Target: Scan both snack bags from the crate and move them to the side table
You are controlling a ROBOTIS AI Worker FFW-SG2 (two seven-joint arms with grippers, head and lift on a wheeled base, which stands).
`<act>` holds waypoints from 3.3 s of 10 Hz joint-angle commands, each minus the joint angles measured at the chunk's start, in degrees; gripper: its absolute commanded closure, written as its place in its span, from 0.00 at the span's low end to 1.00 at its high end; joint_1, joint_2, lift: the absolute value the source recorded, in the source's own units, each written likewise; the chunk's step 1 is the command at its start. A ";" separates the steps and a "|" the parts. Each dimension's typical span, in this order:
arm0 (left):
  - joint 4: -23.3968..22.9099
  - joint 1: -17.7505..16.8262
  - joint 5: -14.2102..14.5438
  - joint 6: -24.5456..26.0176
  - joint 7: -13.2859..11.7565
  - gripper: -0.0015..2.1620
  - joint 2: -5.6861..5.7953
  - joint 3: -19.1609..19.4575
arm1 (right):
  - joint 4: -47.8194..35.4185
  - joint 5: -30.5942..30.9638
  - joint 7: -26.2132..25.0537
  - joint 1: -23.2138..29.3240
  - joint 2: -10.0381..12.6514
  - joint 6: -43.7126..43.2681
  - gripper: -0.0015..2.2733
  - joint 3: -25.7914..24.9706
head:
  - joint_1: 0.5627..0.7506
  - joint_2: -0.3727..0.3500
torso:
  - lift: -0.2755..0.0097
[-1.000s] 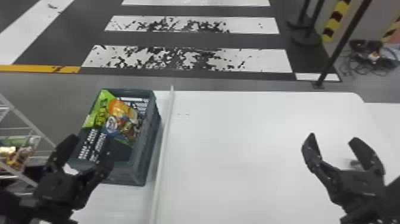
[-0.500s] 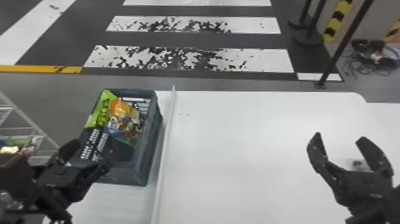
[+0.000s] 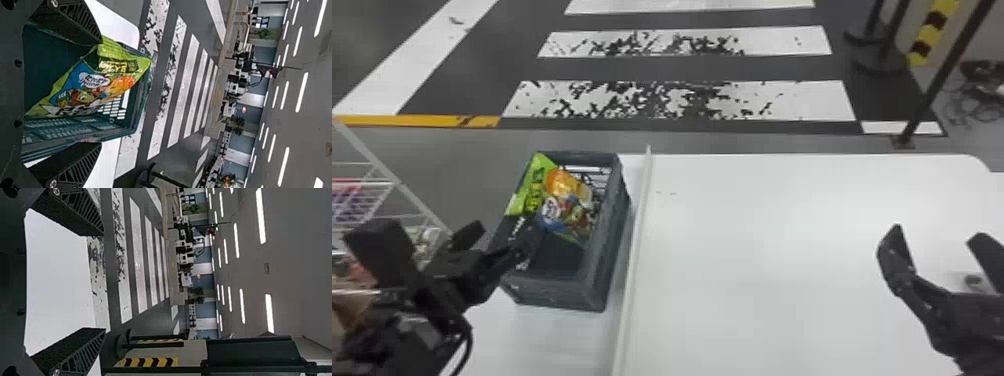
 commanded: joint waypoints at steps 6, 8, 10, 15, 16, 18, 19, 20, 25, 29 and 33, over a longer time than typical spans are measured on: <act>12.39 -14.38 2.82 5.40 3.25 0.03 -2.14 -0.58 | 0.09 0.44 1.03 0.41 0.05 0.35 0.03 0.12 | 0.70 0.71 | 0.86; 14.77 -17.54 5.20 9.26 4.22 0.03 -2.76 -0.67 | 0.18 -0.35 1.65 0.41 0.05 1.23 0.03 0.04 | 0.70 0.71 | 0.86; 14.68 -17.54 6.16 9.26 5.98 0.03 -4.95 -2.43 | 0.18 -0.35 1.65 0.05 0.05 1.23 0.03 0.12 | 0.70 0.69 | 0.86; 14.59 -17.72 5.46 9.26 11.87 0.03 -7.15 -4.63 | 0.44 -0.53 1.65 0.05 0.05 1.75 0.03 0.12 | 0.70 0.63 | 0.86; 14.41 -17.72 2.74 9.09 12.83 0.03 -7.06 -4.89 | 0.53 -0.70 1.65 0.05 0.05 1.93 0.03 0.12 | 0.70 0.62 | 0.86; 13.54 -17.72 0.01 9.09 12.92 0.03 -6.27 -5.15 | 0.53 -1.23 1.65 0.05 0.05 1.93 0.03 0.12 | 0.70 0.64 | 0.86; 13.36 -17.72 -0.25 9.26 13.27 0.03 -5.92 -5.06 | 0.53 -1.32 1.65 0.14 0.05 1.93 0.03 0.21 | 0.70 0.65 | 0.86; 13.18 -17.72 -1.22 9.09 13.98 0.03 -5.83 -5.15 | 0.44 -1.41 1.65 0.23 0.05 1.93 0.03 0.39 | 0.70 0.66 | 0.86; 13.27 -18.16 -1.92 9.09 14.33 0.03 -4.95 -5.33 | 0.35 -1.41 1.65 0.67 0.05 1.93 0.03 0.83 | 0.70 0.70 | 0.86; 16.88 -20.53 -2.98 8.91 14.50 0.03 -5.48 -7.09 | 0.18 -1.67 1.65 1.02 0.05 1.93 0.03 0.92 | 0.70 0.69 | 0.86; 17.75 -21.14 -4.21 9.09 19.42 0.03 -6.54 -9.72 | 0.00 -1.93 1.65 1.28 0.05 1.93 0.03 0.83 | 0.70 0.65 | 0.86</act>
